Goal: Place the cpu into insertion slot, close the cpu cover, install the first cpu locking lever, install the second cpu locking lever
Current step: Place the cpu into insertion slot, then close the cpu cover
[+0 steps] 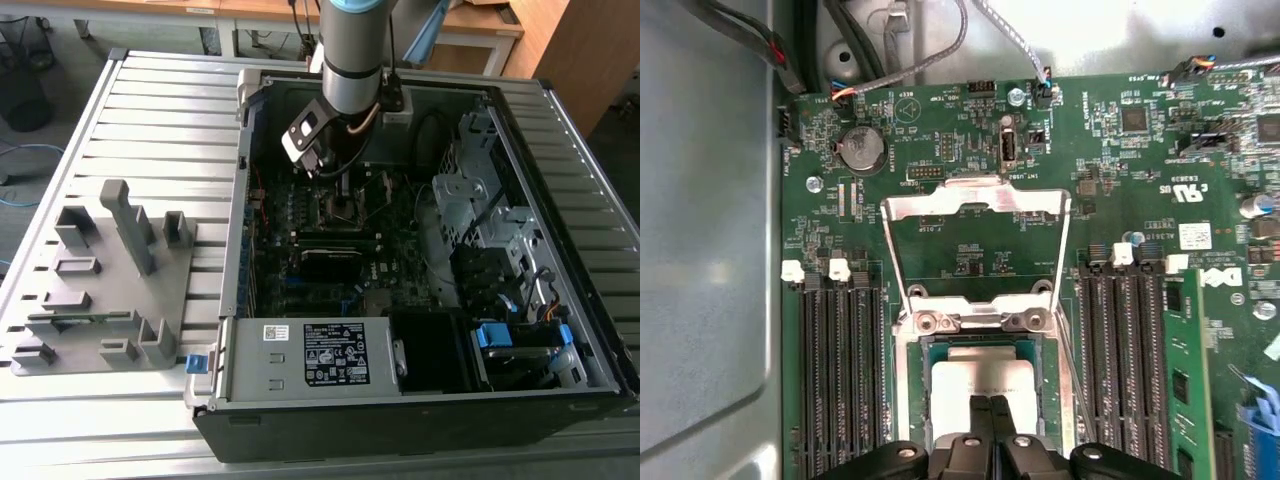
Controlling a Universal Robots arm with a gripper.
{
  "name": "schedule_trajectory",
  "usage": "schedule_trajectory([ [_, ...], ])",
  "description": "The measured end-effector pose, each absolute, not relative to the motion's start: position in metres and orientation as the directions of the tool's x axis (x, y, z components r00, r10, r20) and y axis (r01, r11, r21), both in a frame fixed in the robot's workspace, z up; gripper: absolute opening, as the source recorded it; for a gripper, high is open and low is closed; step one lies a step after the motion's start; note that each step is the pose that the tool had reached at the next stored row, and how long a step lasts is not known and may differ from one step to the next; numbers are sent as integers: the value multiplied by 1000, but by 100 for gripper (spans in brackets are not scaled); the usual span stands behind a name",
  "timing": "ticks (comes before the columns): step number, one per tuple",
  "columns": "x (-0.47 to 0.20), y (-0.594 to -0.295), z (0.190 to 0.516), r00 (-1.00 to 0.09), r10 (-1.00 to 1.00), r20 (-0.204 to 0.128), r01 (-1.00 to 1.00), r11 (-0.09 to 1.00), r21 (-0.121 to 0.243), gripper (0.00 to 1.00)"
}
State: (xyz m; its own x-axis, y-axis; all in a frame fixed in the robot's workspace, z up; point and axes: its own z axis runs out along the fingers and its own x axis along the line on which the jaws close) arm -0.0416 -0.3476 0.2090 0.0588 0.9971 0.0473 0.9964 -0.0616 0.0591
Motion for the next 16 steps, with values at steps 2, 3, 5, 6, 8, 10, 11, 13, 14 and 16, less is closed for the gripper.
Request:
schedule_trajectory([
  [2, -42, -348, 213, 59, 997, 47, 996, -62, 59, 10],
  [3, -42, -348, 215, 59, 997, 47, 996, -62, 59, 10],
  [5, -42, -348, 217, 59, 997, 47, 996, -62, 59, 10],
  [6, -42, -348, 217, 59, 997, 47, 996, -61, 59, 10],
  [8, -42, -348, 217, 59, 997, 47, 996, -61, 59, 10],
  [10, -41, -348, 217, 59, 997, 47, 996, -61, 59, 10],
  [11, -41, -348, 217, 59, 997, 47, 996, -61, 59, 10],
  [13, -41, -348, 217, 59, 997, 47, 996, -61, 59, 10],
  [14, -40, -348, 217, 59, 997, 47, 996, -62, 59, 10],
  [16, -39, -348, 217, 59, 997, 47, 996, -62, 59, 10],
])
